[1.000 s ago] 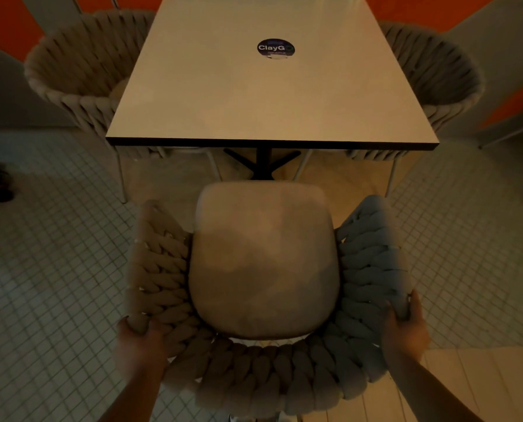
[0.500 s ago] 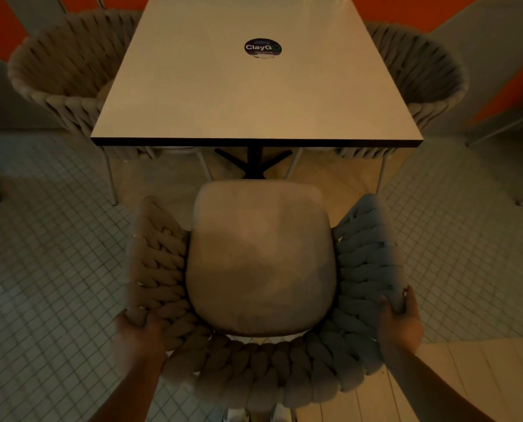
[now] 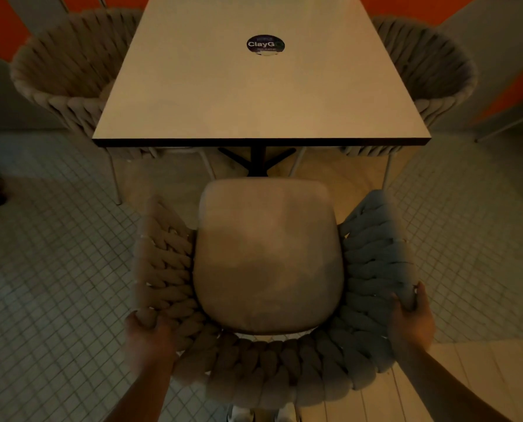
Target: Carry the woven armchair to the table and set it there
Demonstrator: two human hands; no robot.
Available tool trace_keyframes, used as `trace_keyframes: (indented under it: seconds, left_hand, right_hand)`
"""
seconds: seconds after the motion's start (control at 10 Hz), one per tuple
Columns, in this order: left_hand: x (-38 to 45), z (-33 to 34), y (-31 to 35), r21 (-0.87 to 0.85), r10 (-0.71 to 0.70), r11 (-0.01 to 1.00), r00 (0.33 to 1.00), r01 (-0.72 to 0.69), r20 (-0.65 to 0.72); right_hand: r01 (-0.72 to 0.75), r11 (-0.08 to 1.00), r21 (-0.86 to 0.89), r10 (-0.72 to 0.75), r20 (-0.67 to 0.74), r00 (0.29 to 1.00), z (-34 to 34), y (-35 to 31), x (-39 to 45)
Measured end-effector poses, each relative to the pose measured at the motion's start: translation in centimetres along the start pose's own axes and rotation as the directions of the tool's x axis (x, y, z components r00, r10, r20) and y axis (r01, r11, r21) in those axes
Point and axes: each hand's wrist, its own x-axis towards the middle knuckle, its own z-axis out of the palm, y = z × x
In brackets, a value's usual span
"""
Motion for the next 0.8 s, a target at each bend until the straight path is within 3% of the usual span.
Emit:
trace_keyframes:
  seconds: [0.5, 0.6, 0.7, 0.8]
  left_hand:
    - [0.5, -1.1, 0.5, 0.108, -0.004, 0.994, 0.998, -0.004, 0.065]
    - [1.3, -1.7, 2.1, 0.203, 0.101, 0.973, 0.992, -0.113, 0.071]
    - [1.5, -1.7, 7.8, 0.247, 0.41, 0.863, 0.896, -0.441, 0.17]
    - [1.1, -1.7, 12.2, 0.204, 0.583, 0.731, 0.751, -0.651, 0.31]
  right_hand:
    - [-0.014, 0.998, -0.066, 0.014, 0.003, 1.0, -0.1, -0.1, -0.9]
    - [-0.036, 0.989, -0.142, 0.041, 0.029, 0.999, -0.6, -1.2, -0.9]
    - [0.161, 0.969, -0.187, -0.138, 0.131, 0.982, -0.9, -6.0, -1.1]
    - [0.381, 0.906, -0.184, -0.32, 0.292, 0.901, -1.2, -10.1, -1.0]
